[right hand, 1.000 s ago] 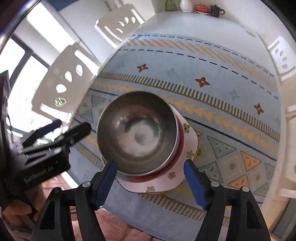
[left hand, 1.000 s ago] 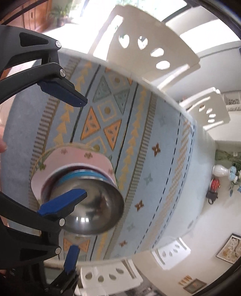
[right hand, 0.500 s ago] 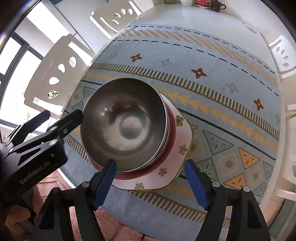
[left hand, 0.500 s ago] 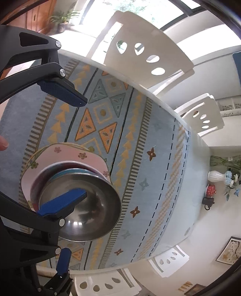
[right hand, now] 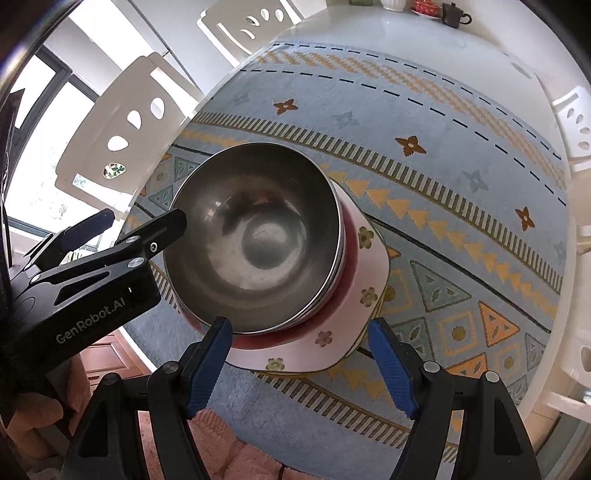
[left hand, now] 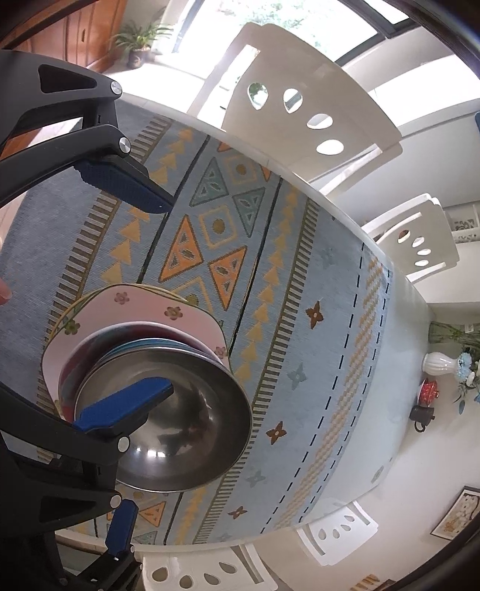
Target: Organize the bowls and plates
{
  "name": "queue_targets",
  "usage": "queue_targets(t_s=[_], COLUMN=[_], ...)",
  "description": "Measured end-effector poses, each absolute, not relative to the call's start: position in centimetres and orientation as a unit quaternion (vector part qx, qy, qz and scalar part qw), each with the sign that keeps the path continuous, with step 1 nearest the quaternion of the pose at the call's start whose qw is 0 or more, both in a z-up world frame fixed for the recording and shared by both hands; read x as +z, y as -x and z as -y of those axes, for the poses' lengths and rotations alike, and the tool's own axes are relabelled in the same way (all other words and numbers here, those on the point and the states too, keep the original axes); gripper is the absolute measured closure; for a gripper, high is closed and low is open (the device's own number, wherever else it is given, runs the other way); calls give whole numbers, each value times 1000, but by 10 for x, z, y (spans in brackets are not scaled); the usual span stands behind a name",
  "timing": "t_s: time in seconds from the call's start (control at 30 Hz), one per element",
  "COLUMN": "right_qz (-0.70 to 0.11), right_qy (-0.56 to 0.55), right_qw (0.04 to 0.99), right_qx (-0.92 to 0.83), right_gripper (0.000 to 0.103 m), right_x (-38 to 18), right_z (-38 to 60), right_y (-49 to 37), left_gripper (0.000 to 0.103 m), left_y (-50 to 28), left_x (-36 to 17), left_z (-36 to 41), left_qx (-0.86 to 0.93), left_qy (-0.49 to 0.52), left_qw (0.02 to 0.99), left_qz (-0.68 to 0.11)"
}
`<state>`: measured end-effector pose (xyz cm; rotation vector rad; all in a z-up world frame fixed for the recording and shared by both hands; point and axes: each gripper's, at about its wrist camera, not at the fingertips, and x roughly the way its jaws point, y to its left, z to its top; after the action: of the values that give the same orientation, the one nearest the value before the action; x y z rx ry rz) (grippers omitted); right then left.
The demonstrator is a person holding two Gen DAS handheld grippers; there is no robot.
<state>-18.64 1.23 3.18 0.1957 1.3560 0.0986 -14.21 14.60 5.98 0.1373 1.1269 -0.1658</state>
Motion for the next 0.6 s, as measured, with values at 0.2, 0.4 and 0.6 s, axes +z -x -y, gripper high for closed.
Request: queue_targets(t_s=[0.2, 0.4, 0.6], right_qz=[-625, -625, -626], right_qy=[-91, -93, -97], right_qw=[773, 773, 772], right_qx=[49, 49, 48], right_gripper=[29, 29, 29], right_x=[33, 33, 34], right_z=[-12, -13, -13], right_y=[187, 188, 190], left_gripper=[13, 13, 13], left_y=[144, 145, 146], left_x=[61, 62, 61], left_z=[-144, -144, -144], left_qx=[-76, -76, -76], left_qy=[-76, -77, -76], left_qw=[841, 842, 841], left_qz=[-530, -529, -530])
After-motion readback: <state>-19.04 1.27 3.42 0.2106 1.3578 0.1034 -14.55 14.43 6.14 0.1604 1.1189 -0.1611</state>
